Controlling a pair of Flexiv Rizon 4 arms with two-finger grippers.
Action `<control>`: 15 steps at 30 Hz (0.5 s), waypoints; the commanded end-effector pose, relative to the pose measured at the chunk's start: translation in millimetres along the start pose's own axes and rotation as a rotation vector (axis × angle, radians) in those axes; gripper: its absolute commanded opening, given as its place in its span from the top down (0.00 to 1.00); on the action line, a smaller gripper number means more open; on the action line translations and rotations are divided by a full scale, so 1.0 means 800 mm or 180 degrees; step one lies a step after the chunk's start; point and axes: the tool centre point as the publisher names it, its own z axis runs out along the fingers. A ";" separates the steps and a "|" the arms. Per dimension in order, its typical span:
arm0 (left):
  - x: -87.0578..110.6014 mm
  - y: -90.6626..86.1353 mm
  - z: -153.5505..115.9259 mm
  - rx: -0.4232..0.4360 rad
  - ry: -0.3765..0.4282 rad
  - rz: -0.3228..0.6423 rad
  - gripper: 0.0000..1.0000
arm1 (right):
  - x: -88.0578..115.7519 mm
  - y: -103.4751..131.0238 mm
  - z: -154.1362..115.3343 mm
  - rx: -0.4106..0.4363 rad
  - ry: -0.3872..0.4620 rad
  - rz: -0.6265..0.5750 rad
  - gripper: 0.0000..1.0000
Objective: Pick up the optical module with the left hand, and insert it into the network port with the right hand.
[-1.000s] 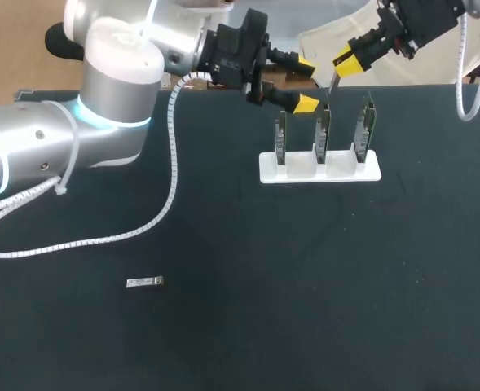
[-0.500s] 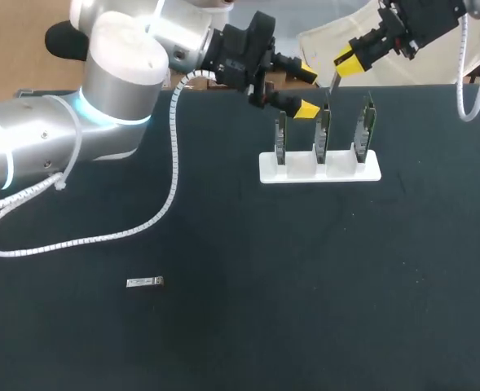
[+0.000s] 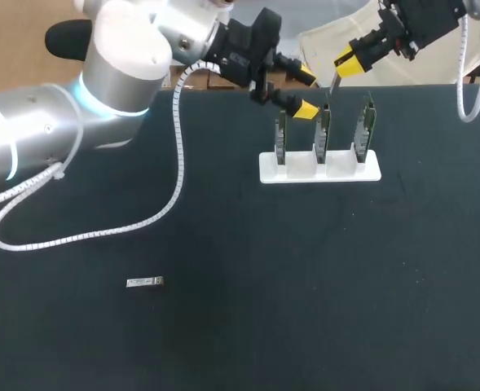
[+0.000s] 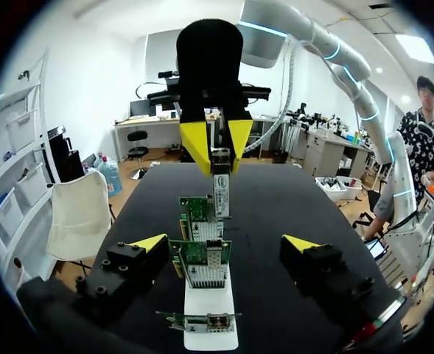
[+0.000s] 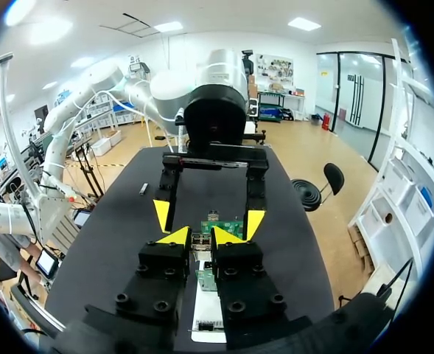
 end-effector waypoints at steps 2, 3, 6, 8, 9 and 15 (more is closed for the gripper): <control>-0.005 0.006 -0.002 0.0007 0.0081 -0.0038 0.00 | 0.000 0.000 0.000 0.0006 -0.0001 0.0000 1.00; -0.004 0.007 -0.003 0.0006 0.0078 -0.0041 0.00 | 0.001 -0.001 0.000 0.0005 0.0000 0.0000 1.00; -0.003 0.008 -0.003 -0.0039 -0.0126 -0.0081 0.00 | 0.001 -0.002 0.000 0.0004 0.0001 0.0003 1.00; 0.000 0.009 -0.003 -0.0021 -0.0087 -0.0107 0.00 | 0.001 -0.002 -0.001 0.0003 0.0001 0.0003 1.00; 0.000 0.009 -0.003 -0.0020 -0.0082 -0.0106 0.00 | 0.001 -0.002 -0.001 0.0003 0.0004 0.0003 1.00; 0.002 0.010 -0.002 -0.0005 -0.0058 -0.0128 0.00 | 0.002 -0.005 -0.003 0.0004 0.0013 0.0007 1.00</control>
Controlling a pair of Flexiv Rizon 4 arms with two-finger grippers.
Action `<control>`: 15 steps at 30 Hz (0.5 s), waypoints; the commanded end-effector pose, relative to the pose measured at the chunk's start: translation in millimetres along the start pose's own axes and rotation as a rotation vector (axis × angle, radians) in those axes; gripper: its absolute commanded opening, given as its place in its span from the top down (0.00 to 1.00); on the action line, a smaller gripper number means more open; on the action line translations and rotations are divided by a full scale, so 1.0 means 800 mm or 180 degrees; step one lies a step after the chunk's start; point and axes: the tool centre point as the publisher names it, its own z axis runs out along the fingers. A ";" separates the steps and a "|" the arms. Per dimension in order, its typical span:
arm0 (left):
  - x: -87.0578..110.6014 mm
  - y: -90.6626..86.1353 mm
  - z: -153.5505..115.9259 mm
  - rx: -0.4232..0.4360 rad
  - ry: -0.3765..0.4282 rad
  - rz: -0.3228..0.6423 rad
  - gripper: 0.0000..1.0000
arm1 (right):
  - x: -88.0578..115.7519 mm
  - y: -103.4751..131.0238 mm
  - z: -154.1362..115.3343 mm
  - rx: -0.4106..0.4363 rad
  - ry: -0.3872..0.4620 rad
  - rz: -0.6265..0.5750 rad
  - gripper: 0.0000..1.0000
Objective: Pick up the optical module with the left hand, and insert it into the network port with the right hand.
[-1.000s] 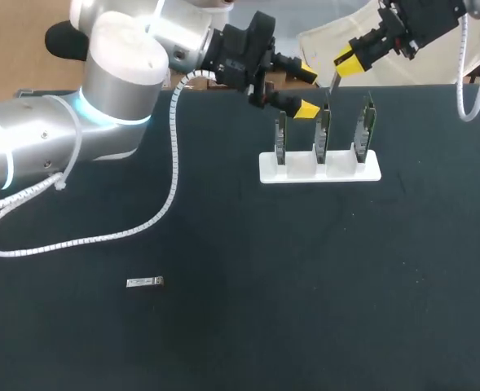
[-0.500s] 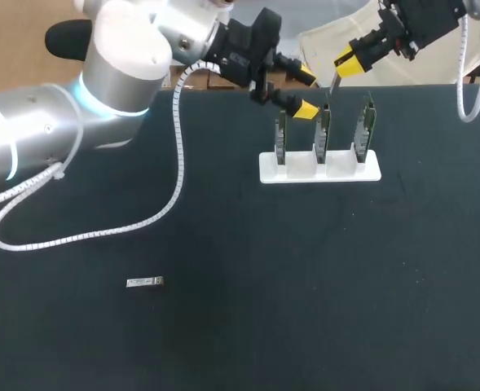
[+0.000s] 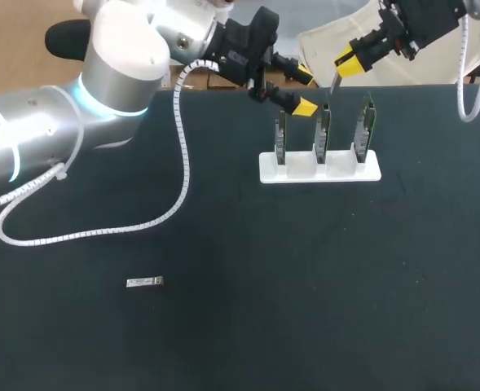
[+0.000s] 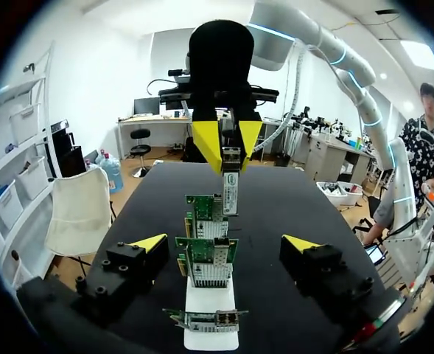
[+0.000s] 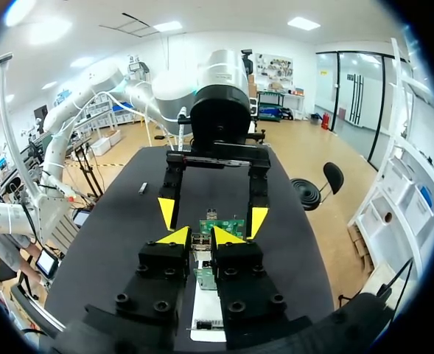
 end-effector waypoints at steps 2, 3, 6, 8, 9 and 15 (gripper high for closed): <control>0.001 0.002 0.000 0.0002 0.0028 -0.0017 0.00 | 0.000 -0.003 -0.001 -0.0004 0.0001 0.0001 1.00; 0.001 0.002 0.000 0.0001 0.0033 -0.0015 0.00 | 0.000 -0.004 -0.001 -0.0002 0.0000 0.0002 1.00; 0.001 0.002 -0.001 -0.0005 0.0075 -0.0013 0.00 | 0.000 -0.005 -0.001 -0.0006 0.0001 -0.0002 1.00; 0.001 0.003 -0.002 -0.0009 0.0094 -0.0018 0.00 | -0.001 -0.005 -0.001 -0.0012 0.0003 -0.0005 1.00; 0.001 0.003 -0.002 -0.0009 0.0097 -0.0019 0.00 | -0.001 -0.005 0.000 -0.0017 0.0002 -0.0006 1.00; 0.002 0.003 -0.002 -0.0007 0.0115 -0.0028 0.00 | 0.000 -0.005 -0.001 -0.0026 0.0004 -0.0001 1.00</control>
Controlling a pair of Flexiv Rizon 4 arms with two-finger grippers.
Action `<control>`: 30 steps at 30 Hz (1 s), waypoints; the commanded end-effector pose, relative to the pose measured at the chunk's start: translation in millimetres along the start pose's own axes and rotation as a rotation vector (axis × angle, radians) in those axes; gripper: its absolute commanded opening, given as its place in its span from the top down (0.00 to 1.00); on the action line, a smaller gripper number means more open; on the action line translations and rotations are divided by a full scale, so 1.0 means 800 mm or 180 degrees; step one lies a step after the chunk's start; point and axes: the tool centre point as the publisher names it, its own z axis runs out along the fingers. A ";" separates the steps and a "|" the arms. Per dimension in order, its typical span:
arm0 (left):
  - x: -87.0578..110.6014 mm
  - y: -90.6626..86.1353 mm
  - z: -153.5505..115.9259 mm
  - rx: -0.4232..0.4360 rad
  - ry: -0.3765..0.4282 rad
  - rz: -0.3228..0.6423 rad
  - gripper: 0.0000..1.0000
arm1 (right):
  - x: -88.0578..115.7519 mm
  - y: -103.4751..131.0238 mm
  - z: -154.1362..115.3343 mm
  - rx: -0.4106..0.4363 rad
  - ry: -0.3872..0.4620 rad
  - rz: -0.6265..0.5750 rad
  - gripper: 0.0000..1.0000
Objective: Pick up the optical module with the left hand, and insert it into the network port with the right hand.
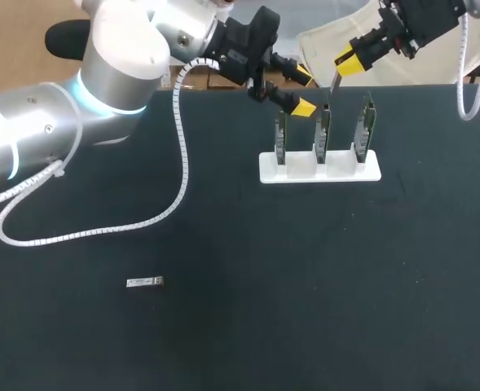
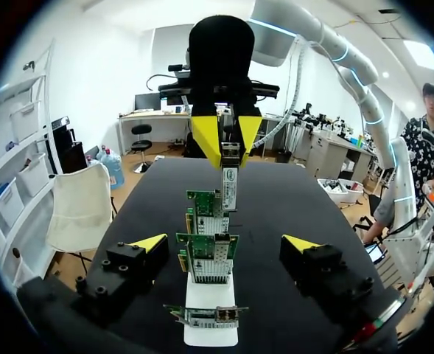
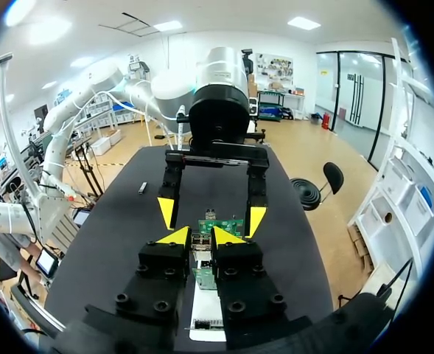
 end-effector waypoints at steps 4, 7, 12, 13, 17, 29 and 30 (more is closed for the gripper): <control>-0.001 0.003 0.000 0.0012 0.0049 -0.0027 0.00 | 0.001 -0.003 -0.001 -0.0022 -0.0002 0.0012 1.00; 0.000 0.003 0.000 0.0010 0.0066 -0.0038 0.00 | 0.001 -0.003 -0.001 -0.0024 0.0011 0.0002 1.00; 0.001 0.003 -0.001 -0.0006 0.0080 -0.0053 0.00 | 0.001 -0.002 -0.002 -0.0024 0.0021 0.0001 1.00; 0.001 0.003 -0.001 -0.0010 0.0078 -0.0055 0.00 | 0.001 -0.003 -0.002 -0.0022 0.0029 -0.0002 1.00; 0.001 0.003 -0.002 -0.0012 0.0090 -0.0057 0.00 | 0.001 -0.003 -0.002 -0.0029 0.0030 -0.0005 1.00; 0.001 0.003 -0.002 -0.0012 0.0090 -0.0057 0.00 | 0.009 -0.005 0.010 -0.0101 0.0223 -0.0068 1.00; 0.001 0.003 -0.002 -0.0012 0.0090 -0.0057 0.00 | 0.010 -0.005 0.012 -0.0106 0.0248 -0.0079 1.00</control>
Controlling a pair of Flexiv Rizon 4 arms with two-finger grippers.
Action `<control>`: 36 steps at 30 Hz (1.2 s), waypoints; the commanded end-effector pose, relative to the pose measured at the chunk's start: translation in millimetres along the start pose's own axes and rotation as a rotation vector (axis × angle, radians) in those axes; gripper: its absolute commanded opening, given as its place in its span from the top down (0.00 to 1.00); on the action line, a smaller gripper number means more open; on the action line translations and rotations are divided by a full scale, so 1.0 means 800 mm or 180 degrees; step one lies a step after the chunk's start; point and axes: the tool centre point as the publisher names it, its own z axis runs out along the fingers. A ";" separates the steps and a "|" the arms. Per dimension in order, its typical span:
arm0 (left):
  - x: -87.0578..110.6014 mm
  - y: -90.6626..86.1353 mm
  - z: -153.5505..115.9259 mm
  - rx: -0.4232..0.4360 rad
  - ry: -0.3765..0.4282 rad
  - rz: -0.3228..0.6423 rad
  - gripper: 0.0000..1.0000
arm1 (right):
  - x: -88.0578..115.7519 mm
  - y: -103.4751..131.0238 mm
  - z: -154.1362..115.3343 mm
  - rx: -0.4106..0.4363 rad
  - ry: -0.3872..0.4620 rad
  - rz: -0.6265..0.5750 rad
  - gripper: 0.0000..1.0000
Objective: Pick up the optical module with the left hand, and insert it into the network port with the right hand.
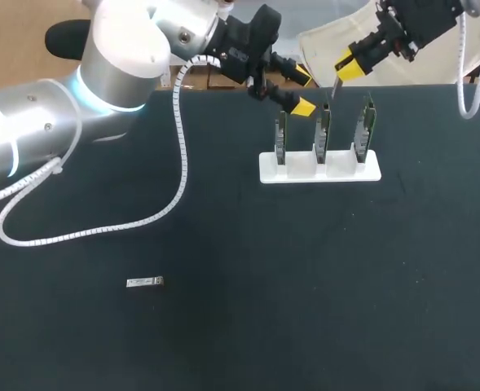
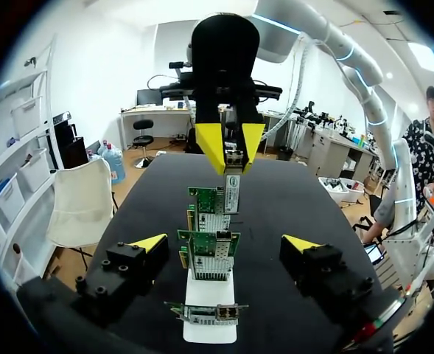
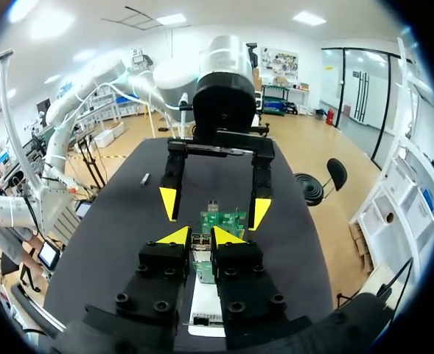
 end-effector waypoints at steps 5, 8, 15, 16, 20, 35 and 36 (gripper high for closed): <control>-0.001 0.002 0.000 0.0010 0.0013 -0.0002 0.00 | -0.001 -0.006 0.009 -0.0051 0.0081 -0.0024 1.00; -0.001 0.002 0.000 0.0010 0.0013 -0.0002 0.00 | -0.001 -0.005 0.011 -0.0054 0.0098 -0.0040 1.00; -0.001 0.002 0.000 0.0010 0.0013 -0.0002 0.00 | 0.000 -0.003 0.014 -0.0013 0.0182 -0.0060 1.00; -0.001 0.002 0.000 0.0010 0.0013 -0.0002 0.00 | 0.001 -0.003 0.014 -0.0009 0.0191 -0.0052 1.00; -0.001 0.002 0.000 0.0010 0.0013 -0.0002 0.00 | 0.001 -0.002 0.017 0.0008 0.0213 -0.0067 1.00; -0.001 0.002 0.000 0.0010 0.0013 -0.0002 0.00 | 0.005 0.002 0.027 0.0196 0.0326 -0.0065 1.00; -0.001 0.002 0.000 0.0010 0.0013 -0.0002 0.00 | 0.005 0.002 0.027 0.0214 0.0328 -0.0061 1.00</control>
